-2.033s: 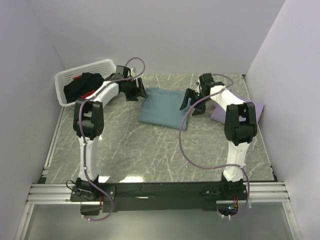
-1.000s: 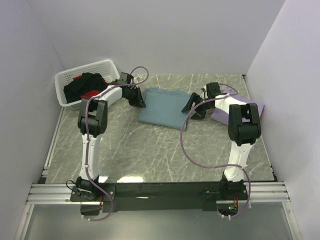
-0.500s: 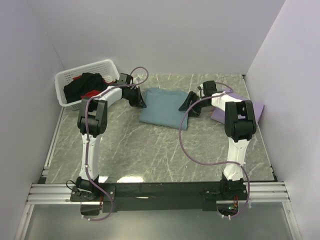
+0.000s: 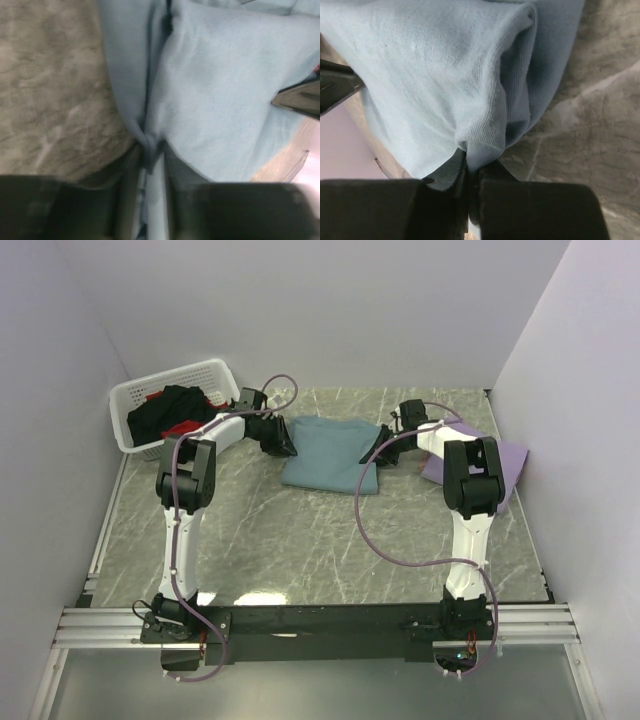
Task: Fold and stack the t-shirts
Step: Neatly place the folded tshirt to the corner
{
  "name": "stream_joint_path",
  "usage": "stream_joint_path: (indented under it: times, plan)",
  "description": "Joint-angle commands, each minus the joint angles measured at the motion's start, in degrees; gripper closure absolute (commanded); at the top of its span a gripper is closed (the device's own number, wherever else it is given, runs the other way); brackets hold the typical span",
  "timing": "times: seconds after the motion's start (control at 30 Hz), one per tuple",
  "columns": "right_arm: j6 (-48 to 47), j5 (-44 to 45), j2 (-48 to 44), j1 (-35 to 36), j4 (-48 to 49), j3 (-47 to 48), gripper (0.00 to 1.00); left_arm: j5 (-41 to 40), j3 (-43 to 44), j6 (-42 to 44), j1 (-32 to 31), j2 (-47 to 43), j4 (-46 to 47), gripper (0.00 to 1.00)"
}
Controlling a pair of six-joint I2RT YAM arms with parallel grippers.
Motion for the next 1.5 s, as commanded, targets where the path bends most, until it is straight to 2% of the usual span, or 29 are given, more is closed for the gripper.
stream_joint_path:
  times: [0.0, 0.07, 0.27, 0.47, 0.73, 1.2, 1.47]
  plan:
    - [-2.7, 5.4, -0.2, 0.5, -3.6, 3.1, 1.00, 1.4, 1.1, -1.0, -1.2, 1.4, -0.8, 0.65]
    - [-4.3, 7.2, -0.9, 0.6, -6.6, 4.4, 1.00, 1.4, 1.1, -1.4, -1.3, 1.0, -0.5, 0.56]
    - [-9.4, 16.0, -2.3, -0.2, -18.5, 12.1, 1.00, 1.2, 0.3, -1.9, -1.1, -1.3, -0.4, 0.47]
    - [-12.2, 21.9, -3.8, -2.4, -28.9, 18.4, 1.00, 1.4, -2.7, -1.8, -0.8, -3.3, 0.7, 0.47]
    - [-16.1, 28.3, -3.3, -4.6, -44.3, 32.0, 1.00, 2.1, -8.5, -2.0, -0.8, -5.2, 2.9, 0.48]
    - [-16.7, 30.3, -6.1, -7.2, -51.7, 43.2, 1.00, 2.6, -12.4, -0.8, -0.9, -7.2, 3.5, 0.47]
    - [-17.7, 30.0, -9.6, -12.6, -52.3, 44.9, 1.00, 3.1, -16.5, -0.8, -0.9, -8.2, 5.2, 0.47]
